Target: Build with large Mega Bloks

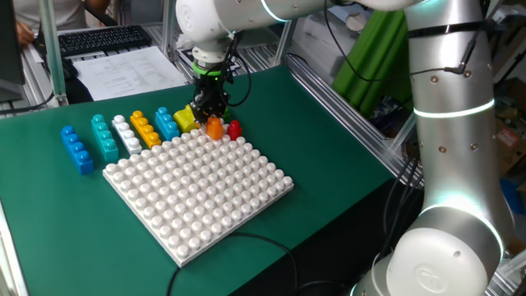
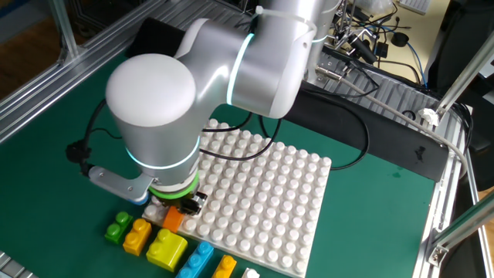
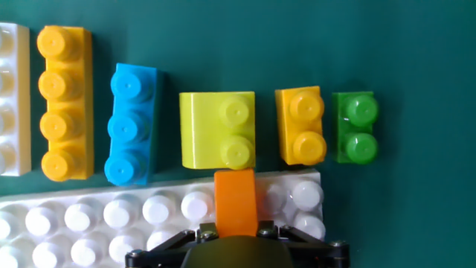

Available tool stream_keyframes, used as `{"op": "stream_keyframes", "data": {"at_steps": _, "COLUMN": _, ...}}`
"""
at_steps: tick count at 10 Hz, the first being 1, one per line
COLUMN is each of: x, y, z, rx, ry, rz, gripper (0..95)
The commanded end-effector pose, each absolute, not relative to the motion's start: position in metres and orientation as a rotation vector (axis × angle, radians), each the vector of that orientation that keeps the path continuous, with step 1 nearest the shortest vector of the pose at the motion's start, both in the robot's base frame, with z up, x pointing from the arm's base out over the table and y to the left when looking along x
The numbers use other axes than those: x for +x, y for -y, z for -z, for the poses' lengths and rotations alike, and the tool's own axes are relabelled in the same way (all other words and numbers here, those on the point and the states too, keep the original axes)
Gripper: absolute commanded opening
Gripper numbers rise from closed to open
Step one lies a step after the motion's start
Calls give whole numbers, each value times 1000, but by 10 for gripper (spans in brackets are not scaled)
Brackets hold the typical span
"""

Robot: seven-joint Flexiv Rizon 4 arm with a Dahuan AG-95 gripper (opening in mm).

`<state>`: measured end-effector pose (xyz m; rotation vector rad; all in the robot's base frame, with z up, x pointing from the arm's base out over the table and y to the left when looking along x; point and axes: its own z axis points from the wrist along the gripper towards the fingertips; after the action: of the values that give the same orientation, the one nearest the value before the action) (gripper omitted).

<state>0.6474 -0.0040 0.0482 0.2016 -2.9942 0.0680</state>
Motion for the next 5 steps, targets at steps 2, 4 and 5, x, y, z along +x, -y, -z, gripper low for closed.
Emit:
{"op": "stream_keyframes", "data": {"at_steps": 2, "x": 638, "y": 5, "z": -37, "rx": 196, "ry": 3011, "rz": -80, "gripper": 0}}
{"op": "stream_keyframes", "data": {"at_steps": 4, "x": 633, "y": 6, "z": -34, "rx": 194, "ry": 3021, "rz": -79, "gripper": 0}}
{"op": "stream_keyframes", "data": {"at_steps": 5, "x": 628, "y": 7, "z": -28, "rx": 201, "ry": 3043, "rz": -92, "gripper": 0}}
